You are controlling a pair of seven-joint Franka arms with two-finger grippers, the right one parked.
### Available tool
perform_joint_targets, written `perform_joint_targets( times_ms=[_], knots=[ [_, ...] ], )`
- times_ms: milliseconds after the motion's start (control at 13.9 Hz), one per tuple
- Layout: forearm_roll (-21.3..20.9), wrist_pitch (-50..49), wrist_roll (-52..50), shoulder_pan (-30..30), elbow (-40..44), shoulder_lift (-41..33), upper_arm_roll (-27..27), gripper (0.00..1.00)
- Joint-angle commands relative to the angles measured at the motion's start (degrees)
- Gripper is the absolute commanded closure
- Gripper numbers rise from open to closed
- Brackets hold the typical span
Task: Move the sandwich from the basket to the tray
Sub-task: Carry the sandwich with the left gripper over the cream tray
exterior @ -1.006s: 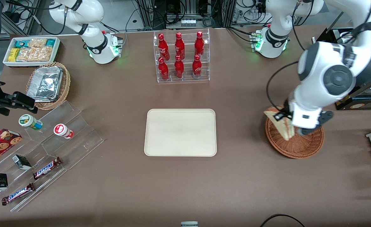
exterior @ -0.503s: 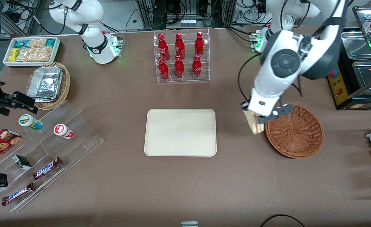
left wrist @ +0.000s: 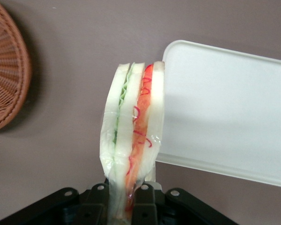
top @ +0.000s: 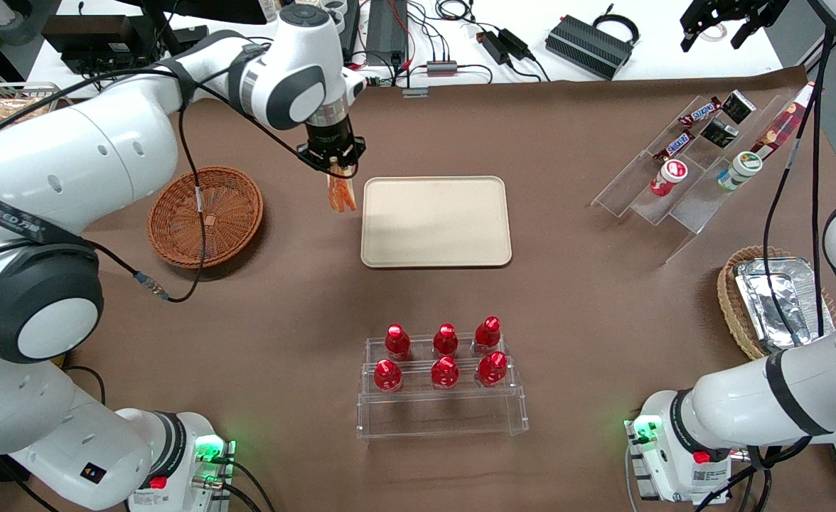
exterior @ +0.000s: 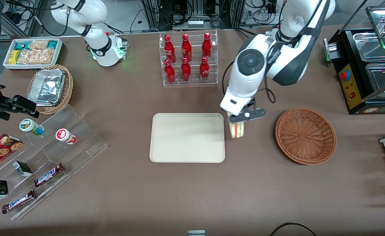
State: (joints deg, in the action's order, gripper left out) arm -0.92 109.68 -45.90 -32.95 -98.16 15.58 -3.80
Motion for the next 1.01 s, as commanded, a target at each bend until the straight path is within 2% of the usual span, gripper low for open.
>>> perform_joint_targets(
  times_ms=[0, 431, 934],
  knots=[
    [-0.14, 0.09, 0.9, -3.69, 4.29, 4.35, 0.9, 0.84],
    [-0.4, 2.37, -0.07, -7.38, 10.09, 13.5, 1.08, 0.84],
    [-5.5, 8.43, -4.19, -9.67, 10.45, 19.92, 1.08, 0.83]
  ],
)
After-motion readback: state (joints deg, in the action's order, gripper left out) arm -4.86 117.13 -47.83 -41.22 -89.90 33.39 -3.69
